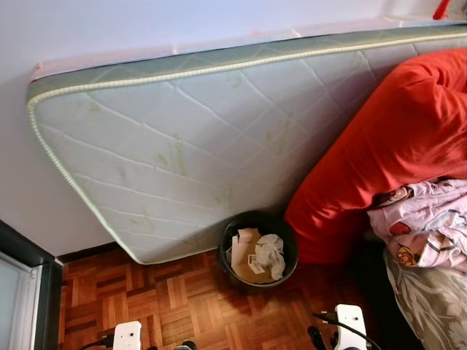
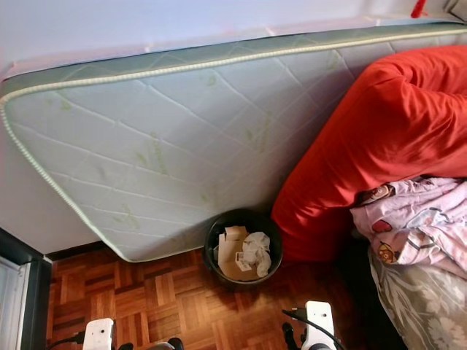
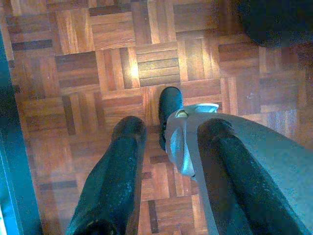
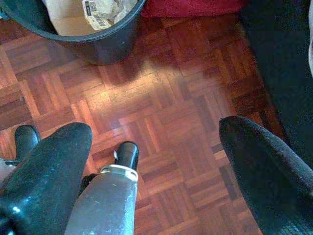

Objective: Clean up the room

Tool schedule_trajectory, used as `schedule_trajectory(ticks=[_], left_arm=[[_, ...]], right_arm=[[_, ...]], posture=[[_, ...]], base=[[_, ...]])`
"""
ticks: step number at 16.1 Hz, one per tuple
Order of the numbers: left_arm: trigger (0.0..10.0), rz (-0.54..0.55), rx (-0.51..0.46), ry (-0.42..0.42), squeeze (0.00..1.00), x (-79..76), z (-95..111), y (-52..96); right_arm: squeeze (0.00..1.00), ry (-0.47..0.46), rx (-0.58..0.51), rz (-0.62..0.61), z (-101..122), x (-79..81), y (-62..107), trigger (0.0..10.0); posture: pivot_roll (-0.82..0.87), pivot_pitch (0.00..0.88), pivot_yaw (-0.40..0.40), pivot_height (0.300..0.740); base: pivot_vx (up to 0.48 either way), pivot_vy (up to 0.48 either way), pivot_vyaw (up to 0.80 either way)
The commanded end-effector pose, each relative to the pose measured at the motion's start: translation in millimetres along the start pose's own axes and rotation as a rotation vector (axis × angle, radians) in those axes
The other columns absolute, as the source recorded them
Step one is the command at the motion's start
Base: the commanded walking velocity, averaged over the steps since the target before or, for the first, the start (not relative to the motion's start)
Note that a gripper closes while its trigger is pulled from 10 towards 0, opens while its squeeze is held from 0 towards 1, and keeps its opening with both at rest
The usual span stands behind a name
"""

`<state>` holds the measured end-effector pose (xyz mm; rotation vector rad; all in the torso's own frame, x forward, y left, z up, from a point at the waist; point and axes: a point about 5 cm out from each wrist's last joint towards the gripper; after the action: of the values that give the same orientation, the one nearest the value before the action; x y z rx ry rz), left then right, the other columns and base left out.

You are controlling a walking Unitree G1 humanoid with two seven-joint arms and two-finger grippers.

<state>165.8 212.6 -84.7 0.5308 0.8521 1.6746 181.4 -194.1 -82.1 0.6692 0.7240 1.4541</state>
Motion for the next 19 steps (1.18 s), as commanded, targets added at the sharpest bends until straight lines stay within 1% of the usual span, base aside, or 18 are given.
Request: schedule_trajectory(ticks=[1,4,14,18,19], left_arm=[[10.0,-0.015,0.075,-0.005,0.00,-4.8,-19.5,3.9],[10.0,-0.046,0.073,-0.068,0.00,-5.4,-16.8,3.3],[10.0,-0.031,0.081,-0.084,0.00,-0.1,-17.0,3.9],[10.0,-0.067,0.057,-0.109,0.00,-4.5,-14.0,3.3],[10.0,-0.067,0.056,-0.109,0.00,-4.6,-13.8,3.3]], right_arm=[[0.00,-0.007,0.033,-0.004,-8.6,-2.0,2.0,10.0],[0.00,-0.006,0.049,0.003,-9.8,-0.8,1.9,10.0],[0.00,-0.008,0.065,0.012,-13.3,2.9,2.2,10.0],[0.00,-0.012,0.056,0.009,-13.7,3.5,2.5,10.0],[0.00,-0.019,0.049,0.008,-13.3,3.6,2.6,10.0]], posture=[[0.12,0.158,-0.080,0.740],[0.12,0.157,-0.072,0.740],[0.13,0.125,-0.052,0.740],[0.13,0.122,-0.049,0.740],[0.13,0.122,-0.049,0.740]], base=[[0.000,0.000,0.00],[0.000,0.000,-0.65],[0.000,0.000,-0.72],[0.000,0.000,-0.68],[0.000,0.000,0.00]])
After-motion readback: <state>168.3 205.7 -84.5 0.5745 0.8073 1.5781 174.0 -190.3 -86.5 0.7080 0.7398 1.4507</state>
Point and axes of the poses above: a point about 5 cm out from each wrist's last joint towards the gripper, its own y axis pointing back from the gripper into the wrist, its own z axis along the axis of the wrist's last joint, x = y × z, and after that the axes turned 7 degrees about y, right-handed
